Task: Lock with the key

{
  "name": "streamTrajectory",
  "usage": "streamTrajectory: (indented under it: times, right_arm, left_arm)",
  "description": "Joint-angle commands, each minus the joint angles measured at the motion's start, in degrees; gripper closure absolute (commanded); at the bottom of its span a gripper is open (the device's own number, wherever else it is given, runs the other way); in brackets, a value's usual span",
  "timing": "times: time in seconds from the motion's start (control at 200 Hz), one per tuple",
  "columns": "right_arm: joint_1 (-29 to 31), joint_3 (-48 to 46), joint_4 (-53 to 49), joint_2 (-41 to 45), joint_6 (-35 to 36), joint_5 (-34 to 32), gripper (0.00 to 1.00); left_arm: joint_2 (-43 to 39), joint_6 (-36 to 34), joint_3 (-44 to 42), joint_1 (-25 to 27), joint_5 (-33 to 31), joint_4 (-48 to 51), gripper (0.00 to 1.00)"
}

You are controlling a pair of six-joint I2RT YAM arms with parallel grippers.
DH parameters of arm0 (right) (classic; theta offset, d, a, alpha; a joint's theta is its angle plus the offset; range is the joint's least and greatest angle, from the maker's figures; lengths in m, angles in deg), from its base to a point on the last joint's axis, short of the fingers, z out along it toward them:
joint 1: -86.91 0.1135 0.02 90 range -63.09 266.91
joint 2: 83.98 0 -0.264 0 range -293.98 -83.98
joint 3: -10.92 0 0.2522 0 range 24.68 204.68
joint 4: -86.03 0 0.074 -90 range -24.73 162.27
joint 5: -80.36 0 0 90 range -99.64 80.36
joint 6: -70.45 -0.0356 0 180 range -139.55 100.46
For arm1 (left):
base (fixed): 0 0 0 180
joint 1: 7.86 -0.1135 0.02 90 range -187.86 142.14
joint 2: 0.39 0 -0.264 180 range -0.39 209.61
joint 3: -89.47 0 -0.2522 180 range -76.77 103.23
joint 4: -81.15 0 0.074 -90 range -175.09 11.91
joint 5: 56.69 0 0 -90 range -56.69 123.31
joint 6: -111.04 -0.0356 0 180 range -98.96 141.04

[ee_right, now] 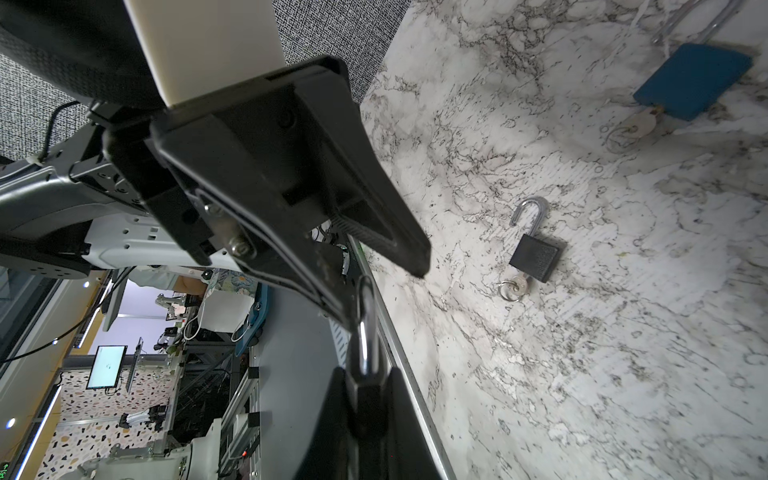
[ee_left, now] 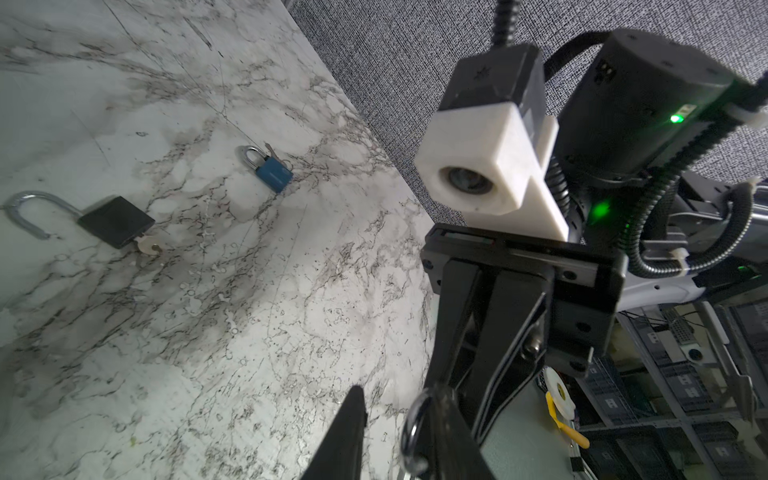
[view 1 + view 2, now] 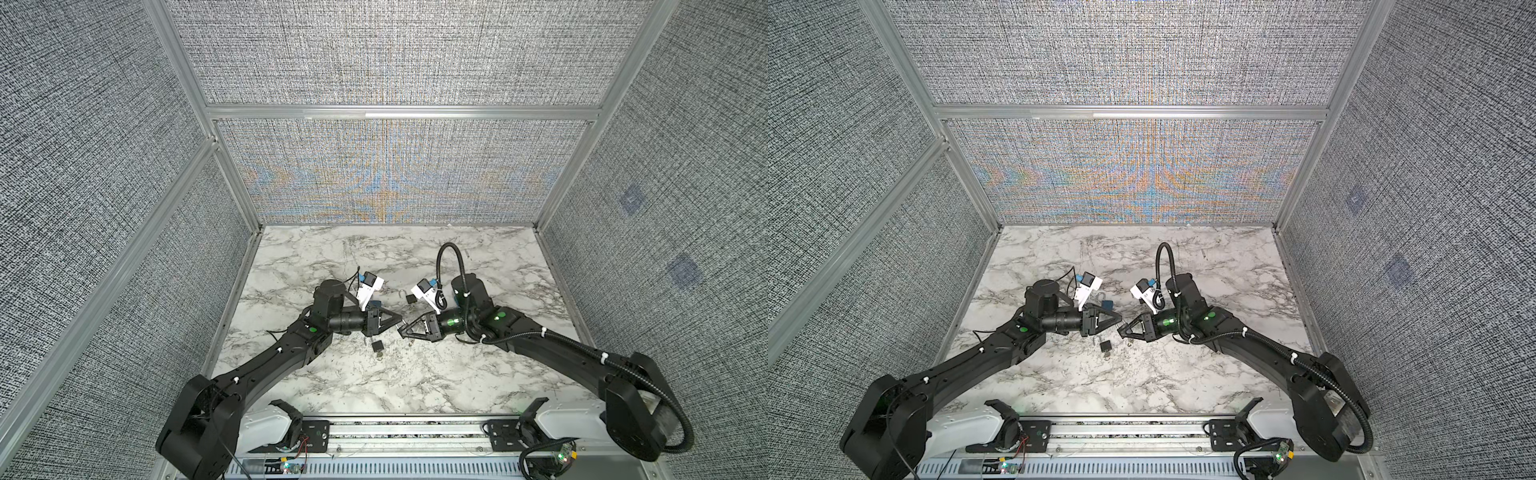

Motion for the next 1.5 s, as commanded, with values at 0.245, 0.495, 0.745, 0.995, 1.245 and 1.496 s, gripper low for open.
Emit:
streamTrajectory:
  times: [0.245,0.495,0.745,0.995,1.245,1.496]
  right_arm:
    - [0.2,1.3,1.6,-0.1,0.1,0.6,1.0]
    - [0.3,1.9,1.1,-0.3,0.4,0.6,1.0]
    - [0.2,2.2,1.1,-0.2,0.3,0.5,1.0]
    - [0.1,2.5,1.4,0.0,-0.2,-0.7,1.0]
    - [-0.4,1.2,3.5,0.4,-1.5,-0.8,0.75]
    - [-2.2,-3.0,6.9,4.0,-4.3,-0.2,0.66]
  left_arm:
    - [-0.1,0.8,-0.8,-0.1,3.1,-3.4,0.77]
    - [-0.2,0.8,-1.3,-0.1,3.7,-3.2,0.78]
    - [0.2,1.0,-1.2,-0.1,4.2,-3.4,0.97]
    - [-0.2,2.3,-2.1,-0.1,3.5,-5.1,1.0]
    - [-1.4,7.6,-3.4,-0.1,0.2,-9.9,1.0]
    - [-1.7,12.9,-2.7,-0.1,-4.5,-11.5,1.0]
